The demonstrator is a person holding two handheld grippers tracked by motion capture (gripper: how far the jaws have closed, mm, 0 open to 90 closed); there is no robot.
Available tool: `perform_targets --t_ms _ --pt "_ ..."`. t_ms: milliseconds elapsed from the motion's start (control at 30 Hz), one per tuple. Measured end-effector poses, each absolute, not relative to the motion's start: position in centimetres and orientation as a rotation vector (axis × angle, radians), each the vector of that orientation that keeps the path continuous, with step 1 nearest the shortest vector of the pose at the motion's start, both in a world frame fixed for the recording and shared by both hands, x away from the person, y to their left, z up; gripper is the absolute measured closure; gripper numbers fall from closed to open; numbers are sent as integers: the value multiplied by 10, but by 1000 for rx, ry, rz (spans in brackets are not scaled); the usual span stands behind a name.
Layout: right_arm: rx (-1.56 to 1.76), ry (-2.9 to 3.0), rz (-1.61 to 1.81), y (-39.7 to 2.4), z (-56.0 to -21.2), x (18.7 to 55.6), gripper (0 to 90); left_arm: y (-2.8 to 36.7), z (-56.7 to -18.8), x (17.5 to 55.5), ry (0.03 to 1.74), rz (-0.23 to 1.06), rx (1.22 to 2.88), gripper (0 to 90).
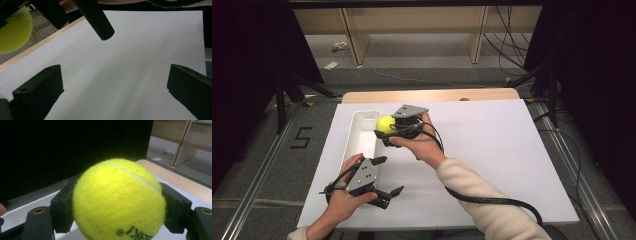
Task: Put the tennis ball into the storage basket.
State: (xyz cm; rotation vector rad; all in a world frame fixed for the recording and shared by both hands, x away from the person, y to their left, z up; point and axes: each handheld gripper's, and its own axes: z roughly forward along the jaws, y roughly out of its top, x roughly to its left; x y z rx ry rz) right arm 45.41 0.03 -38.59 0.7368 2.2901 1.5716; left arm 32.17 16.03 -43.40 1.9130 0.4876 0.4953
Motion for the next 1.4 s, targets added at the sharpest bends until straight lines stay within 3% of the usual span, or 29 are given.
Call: perform_targets --t_ms 1400 --pt "720 2291 1574 12 -379 459 265 160 -434 321 481 499 1917 0"
